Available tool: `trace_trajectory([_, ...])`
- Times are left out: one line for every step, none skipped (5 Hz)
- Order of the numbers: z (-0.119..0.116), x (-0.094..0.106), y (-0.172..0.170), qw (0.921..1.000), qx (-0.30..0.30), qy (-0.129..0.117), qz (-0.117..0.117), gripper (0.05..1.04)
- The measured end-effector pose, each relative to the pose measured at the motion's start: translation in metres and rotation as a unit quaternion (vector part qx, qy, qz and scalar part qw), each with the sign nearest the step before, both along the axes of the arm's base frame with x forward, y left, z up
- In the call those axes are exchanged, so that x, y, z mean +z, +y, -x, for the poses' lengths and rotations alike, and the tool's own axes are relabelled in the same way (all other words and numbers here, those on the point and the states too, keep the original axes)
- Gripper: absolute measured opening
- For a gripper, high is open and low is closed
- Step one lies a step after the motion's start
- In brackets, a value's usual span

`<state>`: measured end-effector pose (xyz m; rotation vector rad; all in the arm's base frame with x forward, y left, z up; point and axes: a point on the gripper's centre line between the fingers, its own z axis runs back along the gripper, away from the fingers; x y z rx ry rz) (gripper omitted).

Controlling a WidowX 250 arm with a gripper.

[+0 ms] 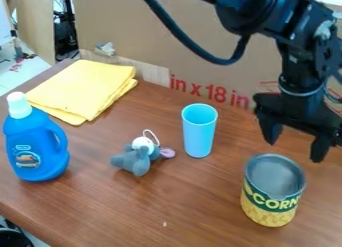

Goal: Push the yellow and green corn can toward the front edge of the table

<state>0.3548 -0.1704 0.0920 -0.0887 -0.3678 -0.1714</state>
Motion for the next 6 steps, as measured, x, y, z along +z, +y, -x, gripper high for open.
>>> trace_trajectory([-0.004,-0.007,0.001,0.9998,0.017,-0.005,-0.002,1.003])
trace_trajectory([-0.004,-0.02,0.006,0.9994,0.024,0.007,-0.025,1.003])
trace_trajectory([0.002,-0.022,0.0,0.9989,0.008,0.003,-0.047,1.003])
trace_trajectory([0.014,-0.033,-0.001,0.9988,0.011,0.024,-0.042,1.003])
trace_trajectory([0.034,-0.037,-0.003,0.9988,0.008,0.04,-0.026,1.003])
trace_trajectory([0.055,-0.036,-0.012,0.9987,0.003,0.05,-0.005,1.003])
